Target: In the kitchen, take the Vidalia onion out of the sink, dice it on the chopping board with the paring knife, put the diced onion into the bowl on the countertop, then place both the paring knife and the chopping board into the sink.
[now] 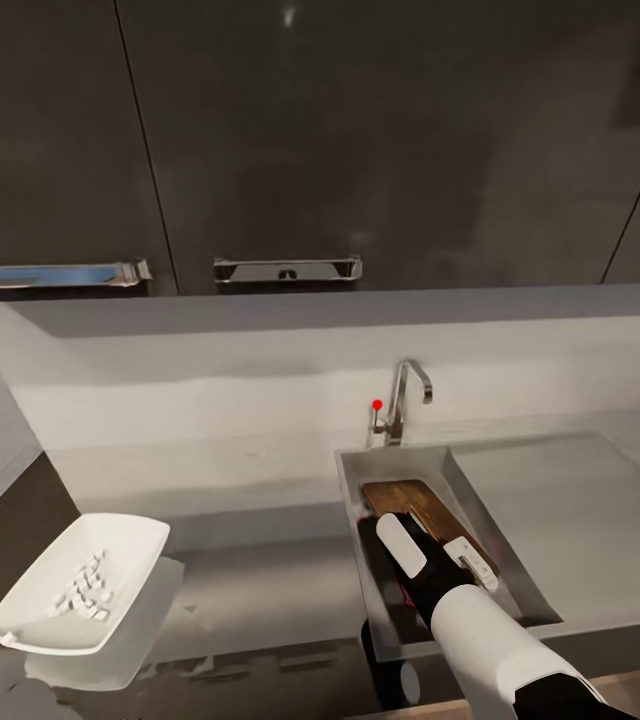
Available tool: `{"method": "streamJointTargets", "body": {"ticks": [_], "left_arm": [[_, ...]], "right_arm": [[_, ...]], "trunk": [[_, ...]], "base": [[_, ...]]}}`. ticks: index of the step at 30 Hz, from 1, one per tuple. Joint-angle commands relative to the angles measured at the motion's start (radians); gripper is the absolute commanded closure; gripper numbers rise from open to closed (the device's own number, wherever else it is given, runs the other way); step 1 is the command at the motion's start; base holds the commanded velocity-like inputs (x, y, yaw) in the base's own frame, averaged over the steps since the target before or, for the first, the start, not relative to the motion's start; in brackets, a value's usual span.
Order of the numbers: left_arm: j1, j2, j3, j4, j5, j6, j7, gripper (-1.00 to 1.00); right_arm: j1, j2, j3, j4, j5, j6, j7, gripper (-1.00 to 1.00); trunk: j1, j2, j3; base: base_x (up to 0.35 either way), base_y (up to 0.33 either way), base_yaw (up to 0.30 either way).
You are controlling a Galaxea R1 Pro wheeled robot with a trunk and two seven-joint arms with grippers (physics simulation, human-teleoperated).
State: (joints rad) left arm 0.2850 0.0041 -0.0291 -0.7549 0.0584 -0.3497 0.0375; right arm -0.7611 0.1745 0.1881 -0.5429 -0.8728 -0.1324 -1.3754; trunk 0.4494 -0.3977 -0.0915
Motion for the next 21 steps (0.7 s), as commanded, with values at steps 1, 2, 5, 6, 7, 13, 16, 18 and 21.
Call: {"method": "streamJointTargets", "body": {"ticks": [1, 2, 5, 6, 7, 13, 16, 18, 21], "left_arm": [[0.0, 0.0, -0.003, -0.001, 0.006, -0.002, 0.004, -1.0], [0.0, 0.0, -0.003, -0.001, 0.006, -0.002, 0.004, -1.0], [0.0, 0.0, -0.003, -0.001, 0.006, -0.002, 0.004, -1.0], [0.0, 0.0, -0.003, -0.001, 0.006, -0.002, 0.004, -1.0], [0.0, 0.0, -0.003, -0.001, 0.006, -0.002, 0.004, -1.0], [0.0, 0.0, -0.003, -0.001, 0.006, -0.002, 0.004, -1.0], [0.0, 0.0, -0.003, -0.001, 0.006, -0.002, 0.004, -1.0], [0.0, 0.0, -0.003, -0.001, 0.006, -0.002, 0.004, -1.0], [0.0, 0.0, -0.003, -0.001, 0.006, -0.002, 0.004, -1.0]], "right_arm": [[-0.001, 0.0, 0.004, 0.0, -0.005, -0.01, -0.002, 1.0], [-0.001, 0.0, 0.004, 0.0, -0.005, -0.01, -0.002, 1.0], [-0.001, 0.0, 0.004, 0.001, -0.005, -0.01, -0.002, 1.0], [-0.001, 0.0, 0.004, 0.001, -0.005, -0.01, -0.002, 1.0], [-0.001, 0.0, 0.004, 0.0, -0.005, -0.01, -0.002, 1.0], [-0.001, 0.0, 0.004, 0.0, -0.004, -0.01, -0.002, 1.0], [-0.001, 0.0, 0.004, -0.001, -0.003, -0.01, -0.002, 1.0], [-0.001, 0.0, 0.004, -0.002, -0.003, -0.01, -0.002, 1.0], [-0.001, 0.0, 0.004, -0.002, -0.003, -0.01, -0.002, 1.0]], "trunk": [[0.001, -0.002, -0.004], [0.001, -0.002, -0.005], [0.001, -0.002, -0.01], [0.001, -0.002, -0.012], [0.001, -0.002, -0.013], [0.001, -0.002, -0.02], [0.001, -0.002, -0.021], [0.001, -0.002, -0.021], [0.001, -0.002, -0.021]], "base": [[0.0, 0.0, 0.0], [0.017, 0.0, 0.0], [0.069, 0.0, 0.0], [0.054, 0.0, 0.0], [0.035, 0.0, 0.0], [0.011, 0.0, 0.0], [0.001, 0.0, 0.0], [0.0, 0.0, 0.0], [0.0, 0.0, 0.0]]}}
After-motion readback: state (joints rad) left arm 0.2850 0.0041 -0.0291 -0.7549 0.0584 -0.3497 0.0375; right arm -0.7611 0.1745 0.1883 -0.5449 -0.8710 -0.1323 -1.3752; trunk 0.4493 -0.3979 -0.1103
